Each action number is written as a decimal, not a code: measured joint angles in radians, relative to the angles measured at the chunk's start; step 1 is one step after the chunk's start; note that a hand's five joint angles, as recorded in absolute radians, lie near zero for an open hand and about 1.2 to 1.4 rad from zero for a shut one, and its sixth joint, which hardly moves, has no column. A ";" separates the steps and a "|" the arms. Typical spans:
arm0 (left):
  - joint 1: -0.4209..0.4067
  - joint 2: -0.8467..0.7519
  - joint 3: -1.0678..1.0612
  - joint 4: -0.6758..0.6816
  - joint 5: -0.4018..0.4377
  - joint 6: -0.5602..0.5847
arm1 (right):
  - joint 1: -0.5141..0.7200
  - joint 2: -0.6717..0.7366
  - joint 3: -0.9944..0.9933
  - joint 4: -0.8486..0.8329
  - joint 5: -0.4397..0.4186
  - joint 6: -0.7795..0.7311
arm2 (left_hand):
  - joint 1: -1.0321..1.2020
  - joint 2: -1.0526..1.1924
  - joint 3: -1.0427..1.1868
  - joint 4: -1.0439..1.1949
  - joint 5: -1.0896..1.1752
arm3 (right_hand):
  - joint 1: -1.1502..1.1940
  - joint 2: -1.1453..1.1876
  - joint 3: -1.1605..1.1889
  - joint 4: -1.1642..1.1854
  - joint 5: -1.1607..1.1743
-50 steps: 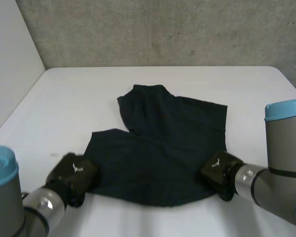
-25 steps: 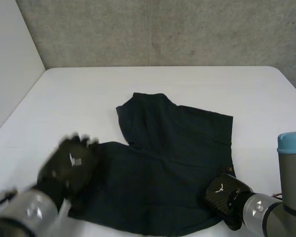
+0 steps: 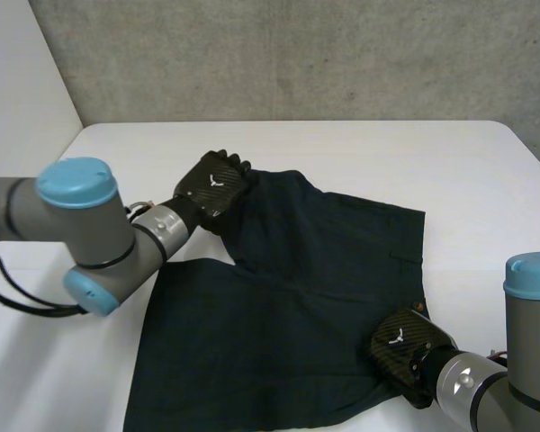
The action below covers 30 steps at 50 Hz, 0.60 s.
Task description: Fold the shorts.
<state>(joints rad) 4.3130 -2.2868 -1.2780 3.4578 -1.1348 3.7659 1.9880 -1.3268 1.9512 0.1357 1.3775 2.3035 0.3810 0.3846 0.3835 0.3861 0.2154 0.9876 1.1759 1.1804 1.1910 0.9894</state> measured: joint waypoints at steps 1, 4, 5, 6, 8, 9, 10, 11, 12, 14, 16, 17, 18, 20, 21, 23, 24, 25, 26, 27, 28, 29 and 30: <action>0.003 -0.038 0.036 0.000 0.001 0.019 | 0.000 0.001 0.000 -0.002 0.000 0.000 | 0.000 0.001 0.000 0.000 0.001 | 0.000 0.000 0.000 0.000 0.000; 0.007 -0.110 0.104 -0.001 0.002 0.065 | 0.000 0.002 0.001 -0.007 0.000 0.002 | 0.000 0.002 0.000 0.000 0.001 | 0.000 0.000 0.000 0.000 0.000; 0.008 -0.140 0.133 -0.003 0.004 0.087 | 0.000 0.004 0.002 -0.011 0.000 0.002 | 0.000 0.003 0.000 0.000 0.001 | 0.000 0.000 0.000 0.000 0.000; 0.009 -0.170 0.163 -0.004 0.007 0.110 | 0.000 0.005 0.002 -0.013 0.000 0.003 | 0.000 0.004 0.000 0.001 0.001 | 0.000 0.000 0.000 0.000 0.000; 0.009 -0.204 0.197 -0.007 0.010 0.133 | 0.001 0.007 0.002 -0.016 0.000 0.003 | 0.015 0.016 0.015 0.014 0.014 | 0.000 0.000 0.000 0.000 0.000; 0.009 -0.231 0.226 -0.010 0.014 0.150 | 0.001 0.008 0.003 -0.019 0.000 0.003 | 0.025 0.025 0.024 0.023 0.023 | 0.000 0.000 0.000 0.000 0.000; 0.009 -0.245 0.242 -0.013 0.016 0.158 | 0.001 0.008 0.004 -0.020 0.000 0.004 | 0.031 0.029 0.030 0.030 0.029 | 0.000 0.000 0.000 0.000 0.000; 0.009 -0.261 0.260 -0.017 0.020 0.165 | 0.001 0.009 0.004 -0.022 0.000 0.004 | 0.034 0.033 0.033 0.033 0.032 | 0.000 0.000 0.000 0.000 0.000; 0.009 -0.268 0.268 -0.020 0.022 0.168 | 0.001 0.010 0.004 -0.023 0.000 0.004 | 0.034 0.033 0.033 0.033 0.032 | 0.000 0.000 0.000 0.000 0.001; 0.008 -0.294 0.301 -0.034 0.036 0.175 | 0.001 0.015 0.006 -0.026 0.000 0.004 | 0.060 0.055 0.056 0.055 0.055 | 0.000 0.000 0.000 0.000 0.001; 0.007 -0.303 0.314 -0.042 0.045 0.176 | 0.001 0.017 0.006 -0.027 0.000 0.004 | 0.112 0.104 0.104 0.106 0.103 | 0.000 0.000 0.000 0.000 0.000; 0.007 -0.309 0.325 -0.049 0.053 0.175 | 0.001 0.019 0.006 -0.027 0.000 0.004 | 0.112 0.104 0.104 0.106 0.103 | 0.000 0.000 0.000 0.000 0.000; 0.006 -0.319 0.342 -0.062 0.069 0.174 | 0.000 0.023 0.006 -0.028 0.000 0.004 | 0.112 0.104 0.104 0.106 0.103 | 0.000 0.000 0.000 0.000 0.000; 0.005 -0.325 0.356 -0.075 0.082 0.173 | 0.000 0.026 0.006 -0.028 0.000 0.003 | 0.112 0.104 0.104 0.106 0.103 | 0.000 0.000 0.000 0.000 0.008; 0.005 -0.328 0.364 -0.083 0.089 0.172 | -0.001 0.028 0.006 -0.029 0.000 0.003 | 0.112 0.104 0.104 0.106 0.103 | 0.000 0.000 0.000 0.000 0.010; 0.005 -0.331 0.373 -0.093 0.095 0.171 | -0.001 0.030 0.007 -0.029 0.000 0.003 | 0.281 0.267 0.267 0.267 0.259 | 0.000 0.000 0.000 0.000 0.012; 0.005 -0.336 0.385 -0.107 0.100 0.170 | -0.001 0.031 0.007 -0.030 0.000 0.003 | 0.344 0.324 0.325 0.324 0.316 | 0.000 0.000 0.000 0.000 0.014; 0.005 -0.338 0.392 -0.115 0.102 0.169 | -0.001 0.032 0.007 -0.030 0.000 0.003 | 0.442 0.425 0.419 0.417 0.407 | 0.000 0.000 0.000 0.000 0.016; 0.005 -0.341 0.398 -0.124 0.103 0.169 | -0.001 0.032 0.007 -0.031 0.000 0.003 | 0.493 0.470 0.468 0.468 0.456 | 0.000 0.000 0.000 0.000 0.017; 0.005 -0.343 0.404 -0.132 0.104 0.169 | -0.001 0.033 0.007 -0.032 0.000 0.003 | 0.538 0.525 0.514 0.514 0.502 | 0.000 0.000 0.000 0.000 0.017; 0.006 -0.347 0.413 -0.145 0.104 0.169 | -0.001 0.034 0.007 -0.033 0.000 0.003 | 0.616 0.606 0.599 0.600 0.587 | 0.000 0.000 0.000 0.000 0.017; 0.006 -0.348 0.416 -0.149 0.104 0.169 | -0.001 0.034 0.007 -0.033 0.000 0.003 | 0.630 0.623 0.620 0.618 0.604 | 0.000 0.000 0.000 0.000 0.017; 0.007 -0.350 0.422 -0.160 0.103 0.169 | -0.002 0.035 0.008 -0.034 0.000 0.003 | 0.639 0.637 0.632 0.633 0.619 | 0.000 0.000 0.000 0.000 0.018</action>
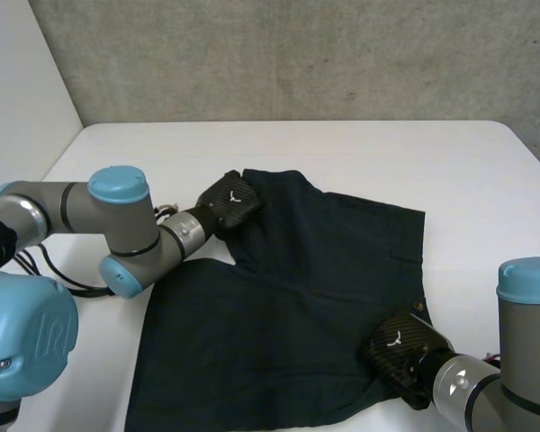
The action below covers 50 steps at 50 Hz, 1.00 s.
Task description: Fold the shorts.
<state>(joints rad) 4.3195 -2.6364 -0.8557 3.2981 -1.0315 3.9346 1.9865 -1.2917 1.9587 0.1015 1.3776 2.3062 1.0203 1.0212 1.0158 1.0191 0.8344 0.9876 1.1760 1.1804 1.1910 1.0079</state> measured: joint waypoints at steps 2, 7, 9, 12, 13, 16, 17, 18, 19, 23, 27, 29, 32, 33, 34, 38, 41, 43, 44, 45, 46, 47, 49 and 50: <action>0.001 -0.001 0.005 -0.012 -0.003 0.001 | 0.000 0.002 0.000 -0.001 0.000 0.000 | 0.073 0.082 0.085 0.084 0.083 | 0.000 0.000 0.000 0.000 0.000; 0.004 0.009 -0.006 -0.032 -0.023 0.005 | 0.000 0.008 0.000 -0.002 0.001 -0.001 | 0.108 0.169 0.172 0.179 0.150 | 0.000 0.000 0.000 0.000 0.004; 0.006 0.023 -0.023 -0.035 -0.045 0.008 | 0.000 0.009 0.000 -0.002 0.001 -0.001 | 0.108 0.170 0.173 0.180 0.150 | 0.000 0.000 0.000 0.000 0.006; 0.006 0.049 -0.057 -0.036 -0.089 0.010 | 0.000 0.009 0.001 -0.001 0.001 -0.001 | 0.108 0.170 0.173 0.180 0.150 | 0.000 0.000 0.000 0.000 0.008; 0.006 0.062 -0.074 -0.036 -0.111 0.011 | 0.001 0.010 0.001 -0.001 0.001 -0.001 | 0.108 0.170 0.173 0.180 0.150 | 0.000 0.000 0.000 0.000 0.008; 0.006 0.088 -0.112 -0.035 -0.161 0.010 | 0.001 0.009 0.002 -0.001 0.001 -0.001 | 0.108 0.170 0.173 0.180 0.150 | 0.000 0.000 0.000 0.000 0.010; 0.005 0.110 -0.145 -0.035 -0.202 0.008 | 0.001 0.009 0.004 0.000 0.001 -0.001 | 0.108 0.170 0.173 0.180 0.150 | 0.000 0.000 0.000 0.000 0.010; 0.005 0.110 -0.145 -0.035 -0.202 0.008 | 0.001 0.009 0.004 0.000 0.001 -0.001 | 0.108 0.170 0.173 0.180 0.150 | 0.000 0.000 0.000 0.000 0.010; 0.003 0.135 -0.181 -0.034 -0.247 0.004 | 0.002 0.009 0.005 0.000 0.001 -0.001 | 0.108 0.170 0.173 0.180 0.150 | 0.000 0.000 0.000 0.000 0.010; 0.001 0.158 -0.212 -0.033 -0.286 -0.002 | 0.002 0.008 0.006 0.000 0.000 -0.001 | 0.108 0.170 0.173 0.180 0.150 | 0.000 0.000 0.000 0.000 0.011; -0.011 0.214 -0.281 -0.031 -0.410 -0.069 | 0.004 0.008 0.009 0.000 0.000 -0.001 | 0.108 0.170 0.173 0.180 0.150 | 0.000 0.000 0.000 0.000 0.011; -0.015 0.221 -0.288 -0.031 -0.444 -0.105 | 0.004 0.008 0.010 0.000 0.000 -0.001 | 0.108 0.169 0.172 0.178 0.150 | 0.000 0.000 0.000 0.000 0.011; -0.021 0.225 -0.290 -0.031 -0.493 -0.167 | 0.003 0.008 0.013 0.000 0.000 -0.001 | 0.108 0.156 0.161 0.156 0.150 | 0.000 0.000 0.000 0.000 0.012; -0.022 0.225 -0.289 -0.032 -0.502 -0.179 | 0.003 0.008 0.013 0.000 0.000 -0.001 | 0.108 0.156 0.161 0.156 0.150 | 0.000 0.000 0.000 0.000 0.012; -0.024 0.225 -0.289 -0.032 -0.519 -0.201 | 0.003 0.008 0.014 0.000 0.000 -0.001 | 0.108 0.145 0.151 0.144 0.148 | 0.000 0.000 0.000 0.000 0.012; -0.036 0.223 -0.289 -0.044 -0.558 -0.250 | 0.001 0.008 0.016 0.000 0.000 -0.001 | 0.105 0.096 0.103 0.098 0.146 | 0.000 0.000 0.000 0.000 0.013; -0.047 0.222 -0.288 -0.071 -0.579 -0.265 | 0.000 0.007 0.016 0.000 0.000 -0.001 | 0.105 0.080 0.085 0.081 0.146 | 0.000 0.000 0.000 0.000 0.014; -0.056 0.222 -0.285 -0.101 -0.597 -0.270 | 0.000 0.007 0.016 0.000 0.000 -0.001 | 0.105 0.062 0.067 0.065 0.122 | 0.000 0.000 0.000 0.000 0.014; -0.058 0.222 -0.284 -0.111 -0.605 -0.270 | 0.000 0.007 0.016 0.000 0.000 -0.001 | 0.105 0.059 0.065 0.062 0.106 | 0.000 0.000 0.000 0.000 0.014; -0.060 0.222 -0.283 -0.122 -0.615 -0.269 | 0.000 0.006 0.017 0.000 0.000 -0.001 | 0.105 0.059 0.064 0.062 0.100 | 0.000 0.000 0.000 0.000 0.014; -0.060 0.222 -0.281 -0.132 -0.626 -0.268 | 0.000 0.005 0.017 0.000 0.000 -0.001 | 0.105 0.059 0.064 0.062 0.099 | 0.000 0.000 0.000 0.000 0.014; -0.060 0.223 -0.279 -0.139 -0.636 -0.265 | 0.000 0.004 0.018 0.000 0.000 -0.001 | 0.105 0.059 0.064 0.062 0.099 | 0.000 0.000 0.000 0.000 0.014; -0.058 0.223 -0.278 -0.147 -0.649 -0.263 | 0.000 0.003 0.019 0.000 0.000 -0.001 | 0.105 0.059 0.064 0.062 0.099 | 0.000 0.000 0.000 0.000 0.014; -0.056 0.223 -0.277 -0.152 -0.659 -0.261 | 0.000 0.001 0.020 0.000 0.000 -0.001 | 0.105 0.059 0.064 0.062 0.099 | 0.000 0.000 0.000 0.000 0.015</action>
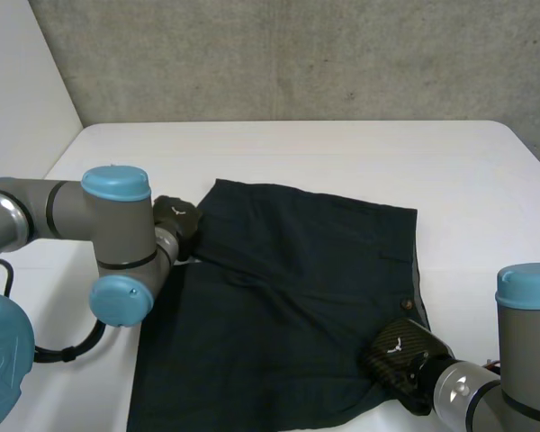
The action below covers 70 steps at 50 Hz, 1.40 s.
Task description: Fold the shorts.
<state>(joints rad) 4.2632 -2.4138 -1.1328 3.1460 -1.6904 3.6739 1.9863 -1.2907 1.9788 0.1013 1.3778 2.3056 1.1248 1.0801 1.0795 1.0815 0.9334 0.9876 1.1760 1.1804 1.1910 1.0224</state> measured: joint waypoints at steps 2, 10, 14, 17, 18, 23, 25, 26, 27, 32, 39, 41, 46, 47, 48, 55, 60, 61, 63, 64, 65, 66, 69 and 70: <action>0.002 0.000 0.000 -0.004 -0.009 0.002 | 0.000 -0.002 0.001 0.000 0.000 0.000 | 0.000 0.000 0.000 0.000 0.000 | 0.000 0.000 0.000 0.000 0.000; -0.006 0.040 -0.039 -0.001 -0.006 -0.001 | 0.001 -0.007 0.004 0.000 0.000 0.001 | -0.607 -0.572 -0.560 -0.570 -0.595 | 0.000 0.000 0.000 0.000 0.000; -0.014 0.090 -0.066 0.014 0.003 -0.004 | 0.001 -0.007 0.004 0.000 0.000 0.003 | -0.711 -0.671 -0.664 -0.682 -0.708 | 0.000 0.000 0.000 0.000 0.000; -0.019 0.175 -0.096 0.030 0.009 -0.013 | 0.001 -0.007 0.004 -0.001 -0.001 0.007 | -0.711 -0.674 -0.668 -0.684 -0.713 | 0.000 0.000 0.000 0.000 0.001; -0.020 0.196 -0.104 0.032 0.009 -0.017 | 0.001 -0.007 0.005 -0.001 -0.001 0.009 | -0.711 -0.674 -0.668 -0.684 -0.713 | 0.000 0.000 0.000 0.000 0.000; -0.023 0.373 -0.192 0.032 0.015 -0.084 | -0.002 -0.007 -0.004 0.000 -0.013 0.053 | -0.711 -0.674 -0.668 -0.684 -0.713 | 0.000 0.005 0.000 0.000 0.001; -0.023 0.422 -0.226 0.027 0.019 -0.111 | -0.007 -0.007 -0.010 0.004 -0.023 0.081 | -0.711 -0.674 -0.668 -0.684 -0.713 | 0.000 0.005 0.000 0.000 0.001; -0.024 0.454 -0.250 0.021 0.021 -0.128 | -0.013 -0.007 -0.017 0.007 -0.032 0.102 | -0.711 -0.674 -0.669 -0.684 -0.713 | 0.000 0.005 0.000 0.000 0.001; -0.025 0.480 -0.273 0.014 0.024 -0.143 | -0.018 -0.007 -0.024 0.010 -0.042 0.123 | -0.711 -0.674 -0.668 -0.684 -0.713 | 0.000 0.005 0.000 0.000 0.001; -0.037 0.592 -0.390 -0.044 0.037 -0.202 | -0.044 -0.006 -0.062 0.034 -0.096 0.231 | -0.711 -0.674 -0.668 -0.682 -0.710 | 0.000 0.006 0.000 0.000 0.002; -0.084 0.758 -0.636 -0.159 0.040 -0.238 | -0.098 0.001 -0.147 0.087 -0.242 0.460 | -0.711 -0.673 -0.668 -0.682 -0.710 | 0.000 0.006 0.000 0.000 0.002; -0.091 0.793 -0.694 -0.166 0.039 -0.239 | -0.109 0.003 -0.158 0.089 -0.265 0.497 | -0.711 -0.673 -0.668 -0.682 -0.710 | 0.000 0.006 0.000 0.000 0.002; -0.099 0.839 -0.780 -0.166 0.037 -0.238 | -0.135 0.010 -0.174 0.074 -0.298 0.572 | -0.711 -0.673 -0.668 -0.682 -0.710 | 0.000 0.006 0.000 0.000 0.002; -0.102 0.854 -0.813 -0.164 0.036 -0.238 | -0.146 0.017 -0.176 0.056 -0.302 0.599 | -0.711 -0.673 -0.668 -0.682 -0.710 | 0.000 0.006 0.000 0.000 0.002; -0.106 0.860 -0.831 -0.163 0.035 -0.239 | -0.151 0.021 -0.176 0.043 -0.302 0.612 | -0.711 -0.673 -0.668 -0.682 -0.710 | 0.000 0.006 0.000 0.000 0.002; -0.148 0.848 -0.881 -0.156 0.033 -0.272 | -0.186 0.044 -0.169 -0.034 -0.288 0.659 | -0.711 -0.673 -0.668 -0.682 -0.710 | 0.000 0.006 0.000 0.000 0.002; -0.163 0.814 -0.884 -0.154 0.033 -0.294 | -0.202 0.047 -0.162 -0.054 -0.270 0.656 | -0.711 -0.673 -0.668 -0.682 -0.710 | 0.000 0.006 0.000 0.000 0.002; -0.165 0.804 -0.883 -0.154 0.034 -0.298 | -0.207 0.047 -0.160 -0.059 -0.263 0.654 | -0.711 -0.673 -0.668 -0.682 -0.710 | 0.000 0.005 0.000 0.000 0.002; -0.167 0.791 -0.880 -0.153 0.034 -0.301 | -0.213 0.046 -0.156 -0.066 -0.251 0.651 | -0.711 -0.674 -0.668 -0.682 -0.710 | 0.000 0.005 0.000 0.000 0.002; -0.168 0.782 -0.879 -0.152 0.034 -0.302 | -0.216 0.046 -0.155 -0.068 -0.244 0.650 | -0.711 -0.674 -0.668 -0.682 -0.710 | 0.000 0.005 0.000 0.000 0.002; -0.168 0.775 -0.877 -0.149 0.035 -0.302 | -0.220 0.045 -0.152 -0.071 -0.237 0.649 | -0.711 -0.674 -0.668 -0.682 -0.710 | 0.000 0.005 0.000 0.000 0.002; -0.169 0.768 -0.875 -0.144 0.035 -0.302 | -0.223 0.044 -0.150 -0.072 -0.231 0.648 | -0.711 -0.674 -0.668 -0.682 -0.710 | 0.000 0.006 0.000 0.000 0.002; -0.169 0.743 -0.870 -0.121 0.033 -0.300 | -0.227 0.042 -0.143 -0.073 -0.223 0.647 | -0.711 -0.674 -0.668 -0.682 -0.709 | 0.000 0.006 0.000 0.000 0.002; -0.169 0.734 -0.869 -0.111 0.032 -0.298 | -0.228 0.040 -0.134 -0.075 -0.218 0.645 | -0.711 -0.673 -0.668 -0.682 -0.710 | 0.000 0.006 0.000 0.000 0.002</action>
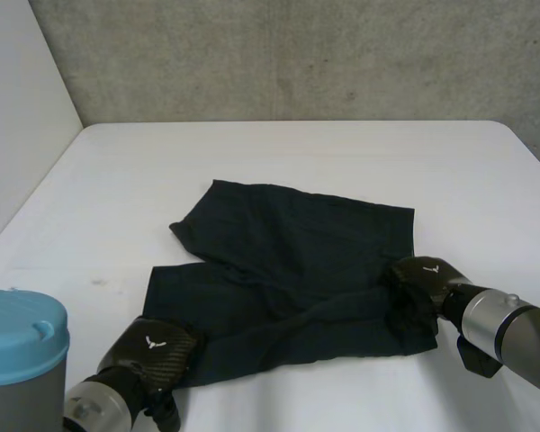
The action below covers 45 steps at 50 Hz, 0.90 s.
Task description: Fold the shorts.
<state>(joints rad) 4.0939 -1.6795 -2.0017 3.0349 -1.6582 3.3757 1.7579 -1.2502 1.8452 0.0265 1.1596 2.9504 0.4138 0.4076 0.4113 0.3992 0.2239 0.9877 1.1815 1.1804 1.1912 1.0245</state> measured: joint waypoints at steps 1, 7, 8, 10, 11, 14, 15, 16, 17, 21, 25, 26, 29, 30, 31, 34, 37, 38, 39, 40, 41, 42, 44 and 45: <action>0.000 -0.011 0.002 0.014 -0.003 0.002 | -0.001 -0.001 0.006 0.000 0.002 -0.002 | 0.007 0.011 0.008 0.013 0.015 | 0.000 0.000 0.000 0.000 0.000; 0.001 -0.066 0.024 0.105 -0.067 0.014 | -0.002 -0.029 0.033 0.025 0.001 -0.051 | 0.728 0.696 0.678 0.696 0.692 | 0.000 0.000 0.000 0.000 0.000; 0.001 -0.067 0.029 0.118 -0.083 0.019 | -0.001 -0.042 0.037 0.041 0.001 -0.073 | 0.733 0.748 0.740 0.759 0.744 | 0.000 0.000 0.000 0.000 0.000; 0.001 -0.058 0.034 0.132 -0.107 0.037 | -0.001 -0.075 0.047 0.091 -0.001 -0.134 | 0.733 0.774 0.766 0.784 0.751 | 0.000 0.000 0.000 0.000 0.000; 0.001 -0.054 0.035 0.132 -0.110 0.043 | -0.001 -0.083 0.049 0.103 -0.001 -0.149 | 0.733 0.782 0.775 0.794 0.751 | 0.000 0.000 0.000 0.000 0.000; -0.001 -0.012 0.034 0.112 -0.123 0.116 | -0.001 -0.151 0.070 0.239 -0.001 -0.296 | 0.733 0.783 0.775 0.795 0.751 | 0.000 0.000 0.000 0.000 0.000; -0.001 -0.008 0.034 0.107 -0.122 0.126 | -0.001 -0.160 0.074 0.260 -0.001 -0.317 | 0.733 0.783 0.775 0.795 0.751 | 0.000 0.000 0.000 0.000 0.000; -0.005 0.024 0.028 0.058 -0.107 0.206 | -0.002 -0.209 0.094 0.379 0.002 -0.437 | 0.733 0.783 0.775 0.795 0.751 | 0.000 0.000 0.000 0.000 0.000; -0.007 0.038 0.024 0.029 -0.096 0.245 | -0.005 -0.231 0.104 0.438 0.002 -0.495 | 0.733 0.783 0.775 0.795 0.751 | 0.000 0.000 0.000 0.000 0.000; -0.010 0.069 0.021 -0.089 -0.034 0.377 | -0.040 -0.295 0.129 0.615 0.004 -0.686 | 0.733 0.783 0.775 0.795 0.751 | 0.000 0.000 0.000 0.000 0.000; -0.006 0.069 0.070 -0.123 0.009 0.447 | -0.085 -0.312 0.100 0.653 0.002 -0.749 | 0.733 0.786 0.779 0.798 0.751 | 0.000 0.000 0.000 0.000 0.000; -0.005 0.062 0.089 -0.110 0.012 0.453 | -0.091 -0.306 0.083 0.639 0.002 -0.740 | 0.733 0.787 0.779 0.799 0.751 | 0.000 0.000 0.000 0.000 0.000; -0.003 0.027 0.156 -0.033 0.006 0.461 | -0.095 -0.286 0.045 0.600 0.004 -0.705 | 0.733 0.787 0.780 0.800 0.751 | 0.000 0.000 0.000 0.000 0.000; -0.002 0.006 0.189 0.013 0.000 0.462 | -0.087 -0.246 -0.011 0.538 0.012 -0.642 | 0.733 0.787 0.780 0.800 0.751 | 0.000 0.000 0.000 0.000 0.000; -0.003 -0.010 0.212 0.047 -0.005 0.462 | -0.081 -0.230 -0.032 0.514 0.016 -0.616 | 0.733 0.787 0.780 0.800 0.751 | 0.000 0.000 0.000 0.000 0.000; -0.005 -0.092 0.312 0.209 -0.026 0.464 | -0.045 -0.157 -0.116 0.430 0.053 -0.520 | 0.733 0.787 0.780 0.800 0.751 | 0.000 0.000 0.000 0.000 0.000; -0.009 -0.166 0.383 0.333 -0.033 0.468 | -0.015 -0.112 -0.160 0.386 0.097 -0.478 | 0.733 0.787 0.780 0.800 0.751 | 0.000 0.000 0.000 0.000 0.000; -0.009 -0.185 0.400 0.360 -0.033 0.469 | -0.009 -0.104 -0.167 0.377 0.107 -0.473 | 0.733 0.788 0.780 0.800 0.751 | 0.000 0.000 0.000 0.000 0.000; -0.010 -0.238 0.443 0.430 -0.031 0.474 | 0.013 -0.079 -0.190 0.343 0.148 -0.462 | 0.733 0.788 0.780 0.800 0.751 | 0.000 0.000 0.000 0.000 0.000; -0.010 -0.238 0.443 0.430 -0.031 0.474 | 0.013 -0.079 -0.190 0.343 0.148 -0.462 | 0.733 0.788 0.780 0.800 0.751 | 0.000 0.000 0.000 0.000 0.000; -0.010 -0.291 0.485 0.490 -0.026 0.479 | 0.020 -0.070 -0.198 0.330 0.164 -0.459 | 0.733 0.788 0.780 0.800 0.751 | 0.000 0.000 0.000 0.000 0.000; -0.010 -0.339 0.522 0.536 -0.020 0.485 | 0.036 -0.053 -0.212 0.296 0.197 -0.456 | 0.733 0.788 0.780 0.800 0.751 | 0.000 0.000 0.000 0.000 0.000; -0.010 -0.427 0.594 0.601 -0.007 0.500 | 0.065 -0.017 -0.235 0.198 0.267 -0.458 | 0.733 0.788 0.780 0.800 0.751 | 0.000 0.000 0.000 0.000 0.000; -0.010 -0.444 0.608 0.610 -0.005 0.503 | 0.069 -0.010 -0.238 0.178 0.278 -0.459 | 0.733 0.788 0.780 0.800 0.751 | 0.000 0.000 0.000 0.000 0.000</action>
<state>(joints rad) 4.0844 -2.1232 -1.3938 3.6450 -1.6629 3.8784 1.8269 -1.2604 1.6071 0.2049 1.4374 2.4911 1.1472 1.1957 1.1913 1.1989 0.9749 0.9877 1.1815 1.1804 1.1913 1.0244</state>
